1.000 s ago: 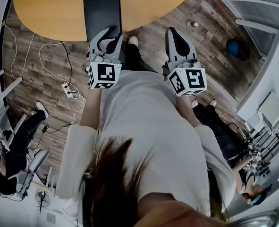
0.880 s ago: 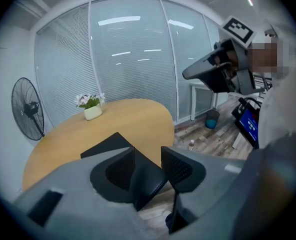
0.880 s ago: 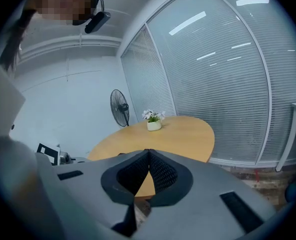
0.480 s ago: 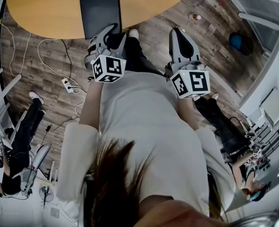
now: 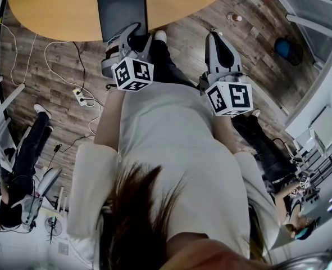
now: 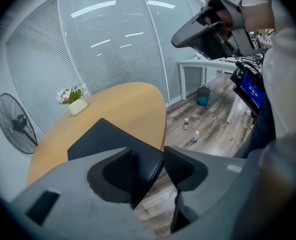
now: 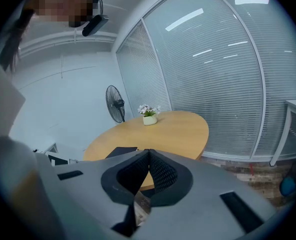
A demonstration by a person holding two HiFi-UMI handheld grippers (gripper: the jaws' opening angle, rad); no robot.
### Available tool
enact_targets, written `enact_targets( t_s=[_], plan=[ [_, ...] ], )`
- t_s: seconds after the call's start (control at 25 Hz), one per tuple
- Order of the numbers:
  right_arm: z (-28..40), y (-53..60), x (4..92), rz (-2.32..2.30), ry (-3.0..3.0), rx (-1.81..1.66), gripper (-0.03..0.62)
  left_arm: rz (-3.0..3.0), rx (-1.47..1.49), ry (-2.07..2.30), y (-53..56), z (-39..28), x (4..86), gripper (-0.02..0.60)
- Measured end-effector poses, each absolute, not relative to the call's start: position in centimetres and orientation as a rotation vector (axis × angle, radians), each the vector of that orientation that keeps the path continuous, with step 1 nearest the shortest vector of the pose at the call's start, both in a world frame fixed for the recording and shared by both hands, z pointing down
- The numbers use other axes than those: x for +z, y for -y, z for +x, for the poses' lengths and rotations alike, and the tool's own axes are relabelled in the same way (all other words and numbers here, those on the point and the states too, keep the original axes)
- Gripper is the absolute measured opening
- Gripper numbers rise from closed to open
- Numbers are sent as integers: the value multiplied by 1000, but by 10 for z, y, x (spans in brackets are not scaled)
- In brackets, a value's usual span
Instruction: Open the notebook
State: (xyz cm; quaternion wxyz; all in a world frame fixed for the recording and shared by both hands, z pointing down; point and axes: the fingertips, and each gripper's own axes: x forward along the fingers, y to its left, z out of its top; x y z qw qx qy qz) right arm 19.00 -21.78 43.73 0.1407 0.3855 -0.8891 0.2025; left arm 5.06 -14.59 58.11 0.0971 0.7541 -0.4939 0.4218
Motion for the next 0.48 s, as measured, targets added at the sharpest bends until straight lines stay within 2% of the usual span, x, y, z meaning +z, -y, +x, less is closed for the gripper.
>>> enact_targets(
  t_s=[0.48],
  plan=[
    [184,216,434,1085,2586,574,3,2225,1211,1505,146,48,566,221]
  ],
)
